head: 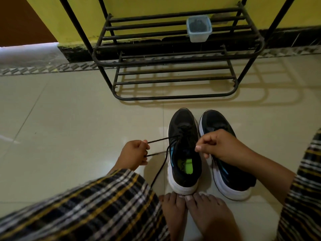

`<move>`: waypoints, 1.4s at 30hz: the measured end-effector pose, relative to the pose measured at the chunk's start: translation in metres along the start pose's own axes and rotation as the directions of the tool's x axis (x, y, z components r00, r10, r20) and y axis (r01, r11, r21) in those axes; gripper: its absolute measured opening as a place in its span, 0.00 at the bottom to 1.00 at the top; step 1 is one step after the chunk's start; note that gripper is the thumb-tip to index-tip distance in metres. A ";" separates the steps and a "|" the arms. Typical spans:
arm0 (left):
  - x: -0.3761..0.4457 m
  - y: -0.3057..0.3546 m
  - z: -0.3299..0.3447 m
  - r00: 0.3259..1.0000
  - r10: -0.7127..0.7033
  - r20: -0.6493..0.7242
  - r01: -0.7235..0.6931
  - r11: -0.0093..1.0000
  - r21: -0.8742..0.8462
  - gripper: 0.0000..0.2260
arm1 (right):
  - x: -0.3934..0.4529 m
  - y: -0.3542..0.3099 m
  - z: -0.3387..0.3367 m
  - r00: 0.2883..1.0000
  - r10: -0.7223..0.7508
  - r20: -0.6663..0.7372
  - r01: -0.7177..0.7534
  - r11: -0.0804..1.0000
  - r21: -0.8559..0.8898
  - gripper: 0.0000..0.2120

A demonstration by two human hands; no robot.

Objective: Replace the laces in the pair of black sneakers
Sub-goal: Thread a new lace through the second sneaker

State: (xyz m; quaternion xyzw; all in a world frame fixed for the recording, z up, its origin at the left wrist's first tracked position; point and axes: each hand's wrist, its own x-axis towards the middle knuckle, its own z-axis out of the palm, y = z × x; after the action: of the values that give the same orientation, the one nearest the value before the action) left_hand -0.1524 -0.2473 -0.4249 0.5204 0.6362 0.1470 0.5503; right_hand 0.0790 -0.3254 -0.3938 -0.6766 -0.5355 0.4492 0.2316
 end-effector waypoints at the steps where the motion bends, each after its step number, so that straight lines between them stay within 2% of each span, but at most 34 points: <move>1: 0.002 -0.004 0.000 1.000 0.014 -0.011 -0.014 0.998 0.058 0.15 | 0.000 0.000 -0.004 1.000 -0.016 -0.016 0.015 0.996 -0.090 0.08; 4: 0.006 -0.011 -0.001 0.996 0.080 -0.034 -0.073 0.980 0.184 0.16 | 0.000 0.001 -0.009 0.998 -0.027 -0.055 0.010 0.956 -0.294 0.07; 7: 0.011 -0.016 -0.007 0.990 0.131 -0.049 -0.112 0.950 0.291 0.15 | -0.002 0.003 -0.011 0.993 -0.040 -0.114 0.001 0.946 -0.325 0.07; 11: 0.015 -0.024 -0.008 0.981 0.164 -0.102 -0.122 0.937 0.327 0.14 | -0.004 0.002 -0.011 0.960 -0.119 -0.253 -0.001 0.904 -0.429 0.08; 14: 0.017 -0.025 -0.004 0.969 0.205 -0.140 -0.142 0.920 0.364 0.10 | -0.002 0.003 -0.009 0.945 -0.167 -0.281 0.044 0.916 -0.398 0.11; 17: 0.017 -0.024 -0.002 0.941 0.293 -0.168 -0.201 0.886 0.417 0.08 | -0.001 0.004 -0.006 0.936 -0.184 -0.301 0.069 0.932 -0.356 0.06; 20: 0.008 -0.012 0.006 0.865 0.496 -0.074 -0.429 0.808 0.404 0.10 | 0.001 0.004 0.000 0.939 -0.202 -0.278 0.108 0.941 -0.321 0.04; 23: -0.006 0.009 0.023 0.773 0.615 0.155 -0.625 0.696 0.355 0.11 | 0.003 0.001 0.010 0.938 -0.247 -0.244 0.181 0.947 -0.265 0.04; 25: -0.015 0.020 0.033 0.711 0.654 0.258 -0.700 0.624 0.347 0.11 | 0.004 -0.002 0.014 0.940 -0.258 -0.224 0.215 0.956 -0.198 0.03; 28: -0.019 0.025 0.038 0.671 0.699 0.247 -0.736 0.588 0.337 0.07 | 0.004 -0.005 0.019 0.945 -0.259 -0.200 0.242 0.964 -0.107 0.03; 31: -0.014 0.019 0.033 0.717 0.685 0.134 -0.679 0.641 0.356 0.06 | 0.009 0.000 0.020 0.963 -0.186 -0.195 0.152 0.973 -0.176 0.08; 33: -0.012 0.015 0.031 0.757 0.651 0.059 -0.626 0.696 0.352 0.05 | 0.012 0.004 0.020 0.987 -0.092 -0.134 0.033 0.921 -0.389 0.15; 35: -0.012 0.014 0.031 0.777 0.628 0.040 -0.602 0.725 0.334 0.04 | 0.016 0.007 0.024 0.998 -0.029 -0.059 -0.010 0.819 -0.574 0.19; 37: -0.013 0.014 0.032 0.794 0.607 0.041 -0.585 0.744 0.324 0.05 | 0.019 0.008 0.029 0.999 -0.045 -0.008 0.030 0.787 -0.616 0.19; 42: -0.014 0.017 0.033 0.841 0.540 0.023 -0.519 0.795 0.315 0.04 | 0.017 0.013 0.030 0.985 -0.167 0.035 0.155 0.794 -0.587 0.19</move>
State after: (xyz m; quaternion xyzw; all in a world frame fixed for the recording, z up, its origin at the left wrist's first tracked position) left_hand -0.1176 -0.2643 -0.4158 0.7515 0.4984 0.2116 0.3769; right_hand 0.0607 -0.3185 -0.4255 -0.6710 -0.7016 0.2339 0.0534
